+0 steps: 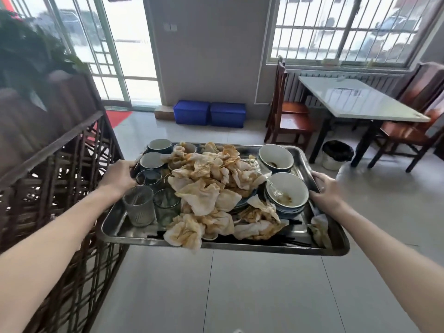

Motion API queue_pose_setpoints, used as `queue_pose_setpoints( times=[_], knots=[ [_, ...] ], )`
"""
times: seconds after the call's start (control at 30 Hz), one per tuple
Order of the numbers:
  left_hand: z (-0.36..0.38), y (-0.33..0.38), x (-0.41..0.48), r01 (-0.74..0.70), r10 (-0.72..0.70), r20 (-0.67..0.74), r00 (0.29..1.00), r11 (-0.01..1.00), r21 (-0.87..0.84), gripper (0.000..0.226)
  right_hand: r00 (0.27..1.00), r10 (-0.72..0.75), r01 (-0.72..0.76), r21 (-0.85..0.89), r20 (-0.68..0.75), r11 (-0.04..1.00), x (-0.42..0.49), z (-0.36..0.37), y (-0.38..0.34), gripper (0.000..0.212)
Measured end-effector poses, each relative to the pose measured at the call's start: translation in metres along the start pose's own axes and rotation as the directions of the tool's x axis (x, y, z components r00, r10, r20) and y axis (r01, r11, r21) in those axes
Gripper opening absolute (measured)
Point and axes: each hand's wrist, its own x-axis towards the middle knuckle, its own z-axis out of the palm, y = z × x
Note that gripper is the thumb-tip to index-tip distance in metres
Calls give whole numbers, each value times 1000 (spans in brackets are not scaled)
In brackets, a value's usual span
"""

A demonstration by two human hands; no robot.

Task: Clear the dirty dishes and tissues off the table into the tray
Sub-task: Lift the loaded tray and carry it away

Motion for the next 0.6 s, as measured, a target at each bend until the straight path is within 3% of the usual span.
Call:
queue_pose_setpoints(
  times=[0.33, 0.6],
  knots=[
    [47, 21, 210, 46, -47, -36, 998, 999, -24, 30, 998, -16, 19, -48, 60, 999, 245, 49, -6, 64],
    [101, -10, 390, 61, -62, -10, 998, 997, -55, 32, 996, -22, 26, -46, 89, 999, 421, 130, -11, 63]
  ],
)
